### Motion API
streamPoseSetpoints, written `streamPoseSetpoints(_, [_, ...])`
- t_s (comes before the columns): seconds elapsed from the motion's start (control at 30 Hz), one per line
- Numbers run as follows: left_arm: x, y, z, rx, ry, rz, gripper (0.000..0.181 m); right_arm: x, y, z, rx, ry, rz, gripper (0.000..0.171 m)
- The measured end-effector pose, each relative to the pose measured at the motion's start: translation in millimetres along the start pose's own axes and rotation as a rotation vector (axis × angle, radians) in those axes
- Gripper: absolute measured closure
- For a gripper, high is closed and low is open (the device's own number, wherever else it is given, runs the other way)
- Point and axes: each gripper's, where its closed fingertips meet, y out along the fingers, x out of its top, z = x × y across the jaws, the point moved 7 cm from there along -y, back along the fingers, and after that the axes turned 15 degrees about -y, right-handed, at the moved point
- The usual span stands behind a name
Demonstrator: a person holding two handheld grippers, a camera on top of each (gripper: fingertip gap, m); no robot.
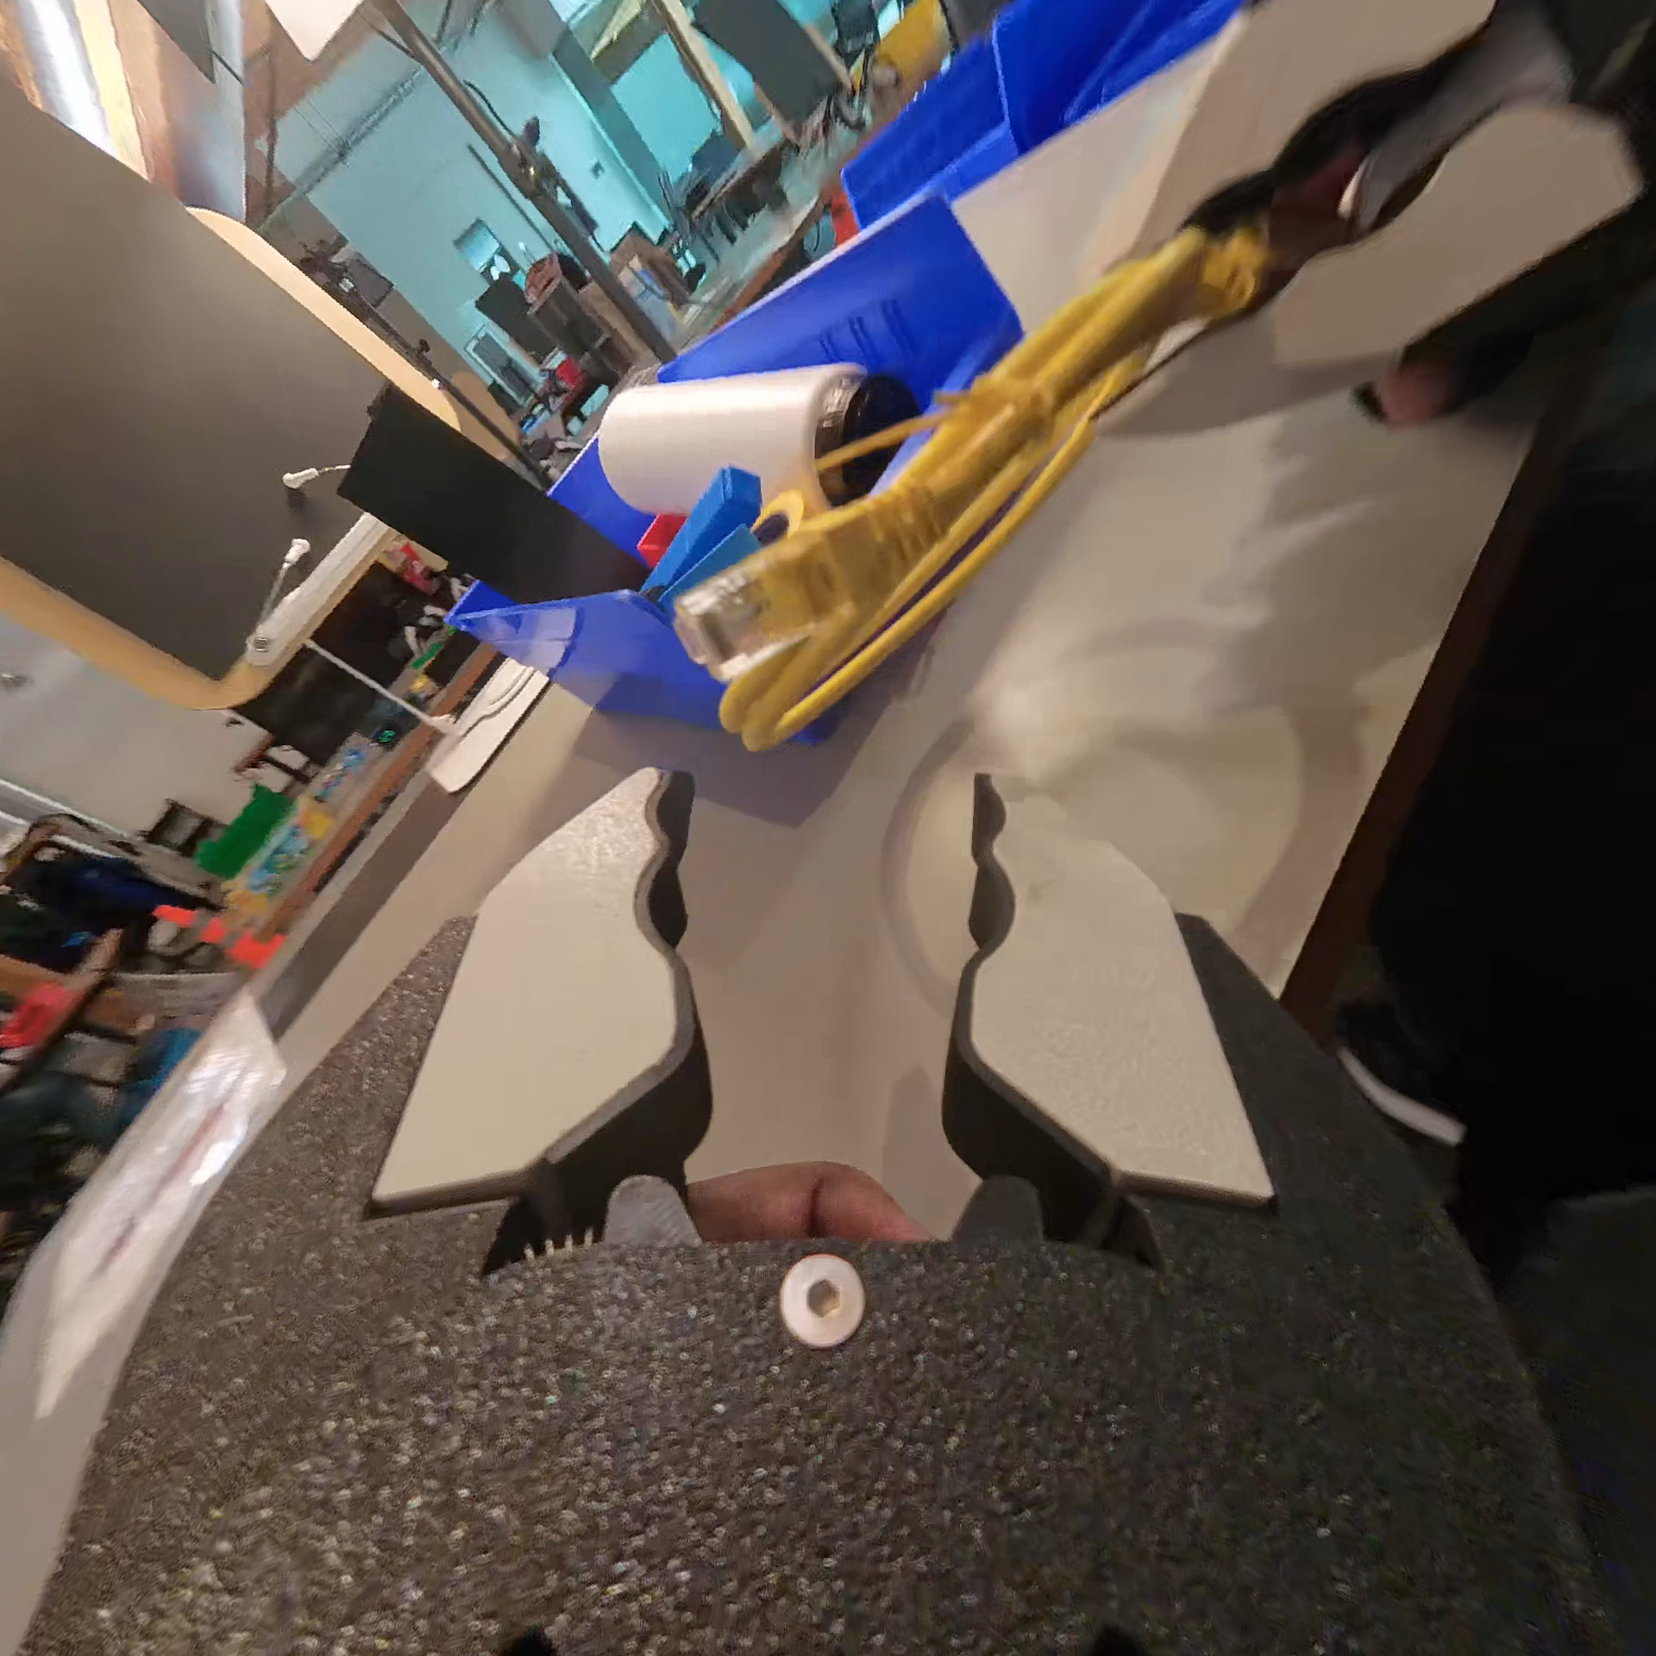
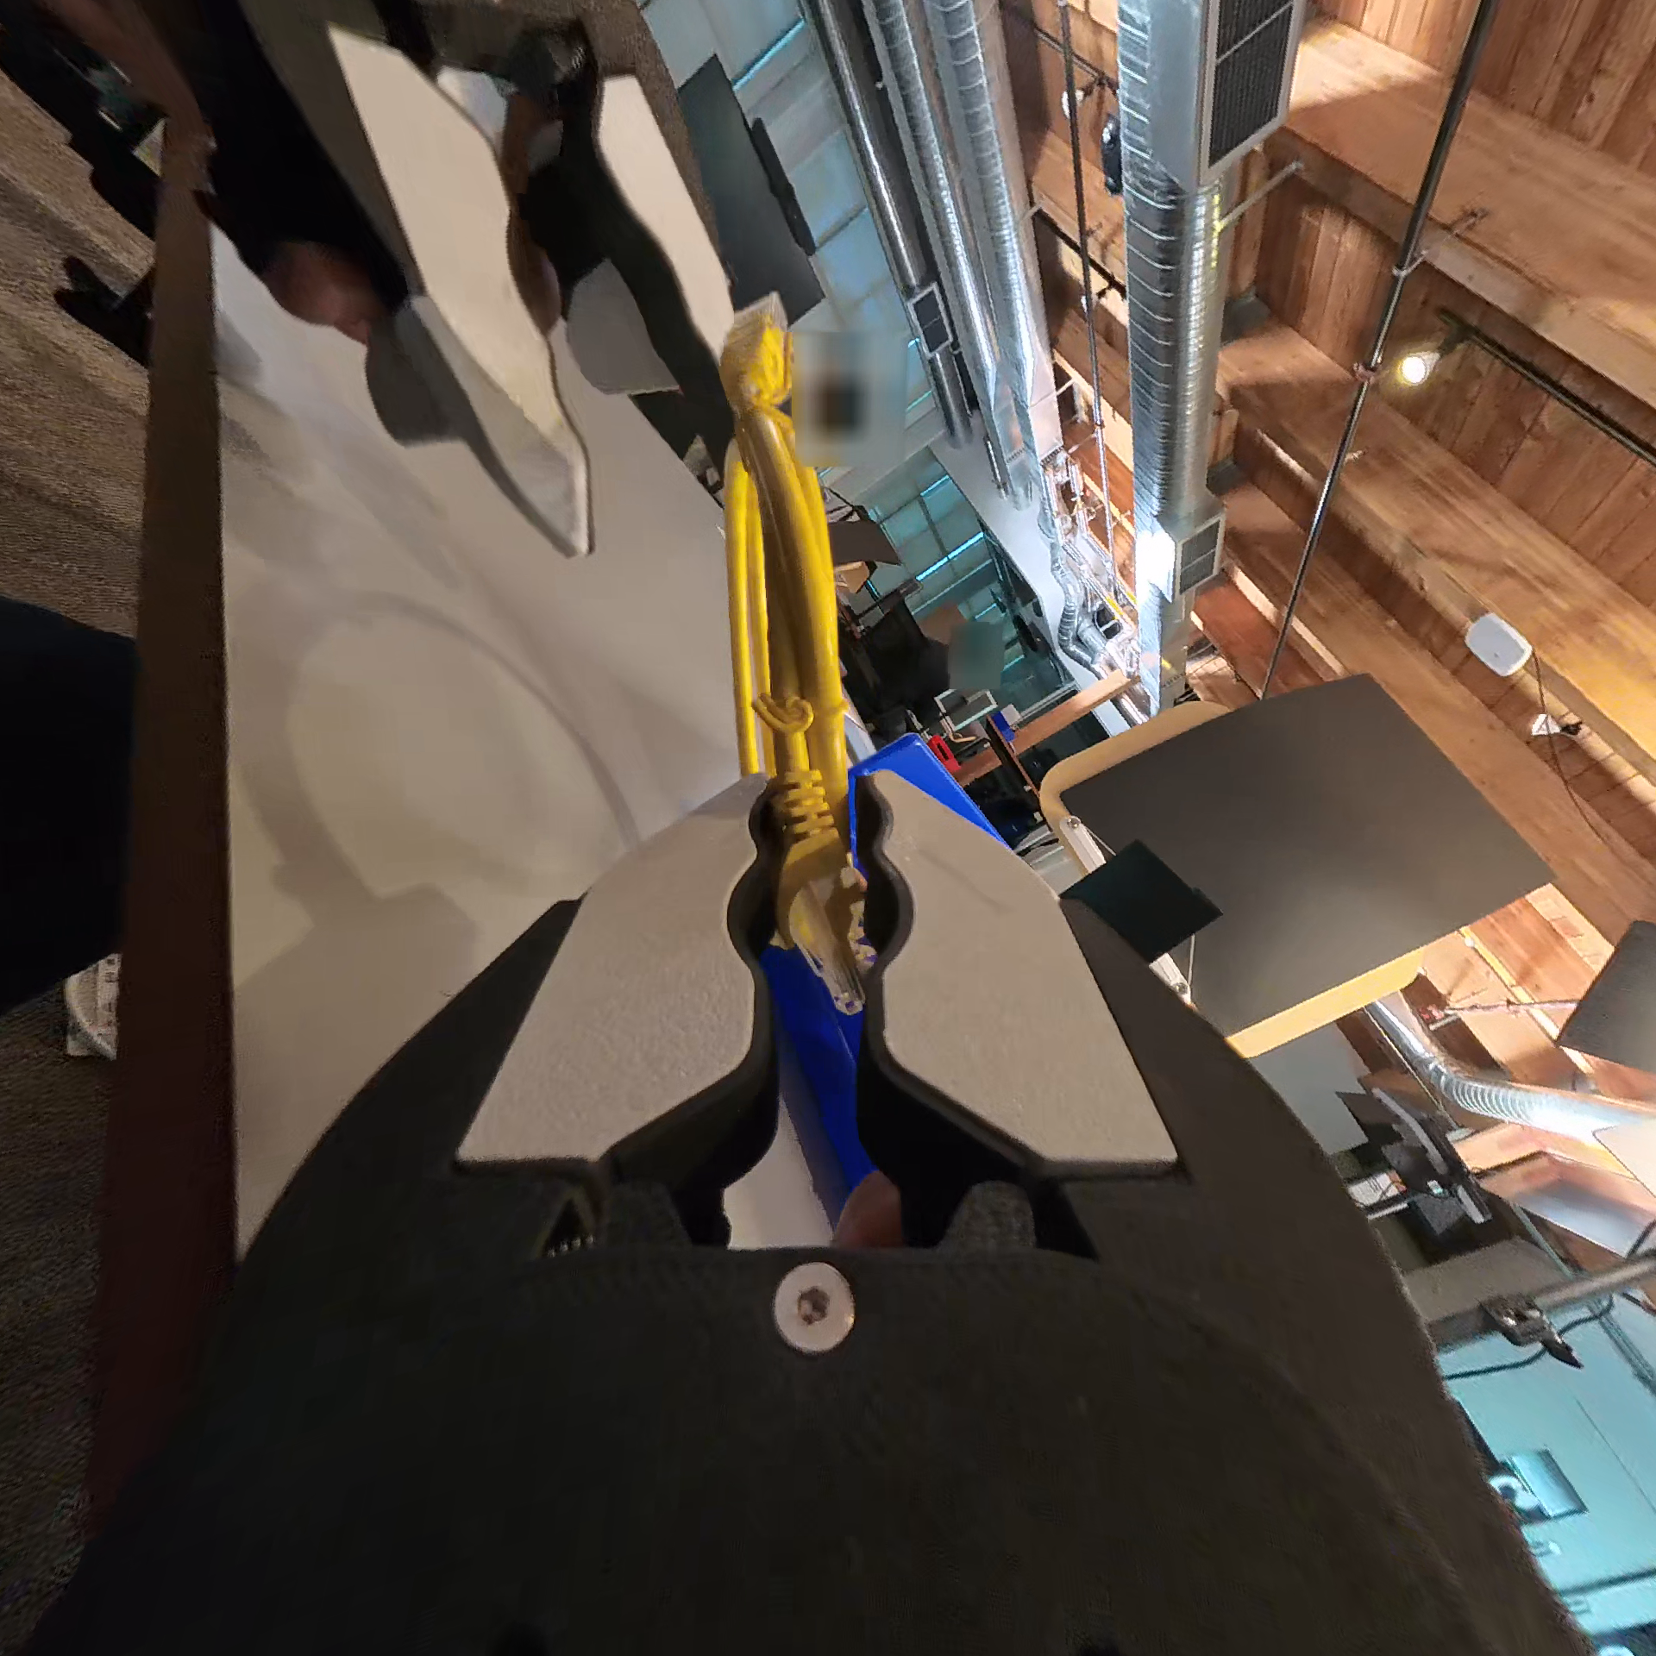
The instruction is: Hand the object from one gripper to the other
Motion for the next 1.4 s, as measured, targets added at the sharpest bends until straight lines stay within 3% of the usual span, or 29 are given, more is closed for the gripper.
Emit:
streamPoseSetpoints(0.27, [-0.9, 5.3, -4.3, 0.084, 0.182, -0.021, 0.121, 13.7, -5.3, 12.7, 0.079, -0.065, -0.118, 0.156])
streamPoseSetpoints(0.47, [-16.0, 14.4, -14.6, 0.036, 0.27, 0.049, 0.152, 17.4, -9.5, 9.9, 0.083, -0.026, -0.174, 0.156])
streamPoseSetpoints(0.5, [-18.0, 15.9, -14.5, 0.046, 0.277, 0.068, 0.165, 17.4, -9.7, 9.6, 0.083, -0.021, -0.176, 0.156])
streamPoseSetpoints(0.6, [-17.2, 18.5, -11.3, 0.084, 0.239, 0.089, 0.171, 15.9, -8.2, 10.7, 0.064, -0.05, -0.147, 0.155])
streamPoseSetpoints(0.77, [-7.1, 14.7, 0.6, 0.124, 0.04, -0.003, 0.175, 13.2, -8.5, 1.8, -0.012, -0.021, -0.122, 0.139])
streamPoseSetpoints(1.03, [5.4, -0.3, 27.2, 0.105, -0.417, -0.206, 0.175, -1.6, -12.2, -24.3, -0.085, 0.24, -0.112, 0.131])
streamPoseSetpoints(1.27, [11.7, -0.1, 32.2, -0.131, -0.958, -0.382, 0.176, -4.6, -8.6, -21.7, -0.021, 0.299, -0.109, 0.124])
streamPoseSetpoints(1.4, [15.8, 15.7, 14.9, -0.204, -1.081, -0.366, 0.175, 6.0, -6.3, -9.9, 0.014, 0.193, -0.123, 0.114])
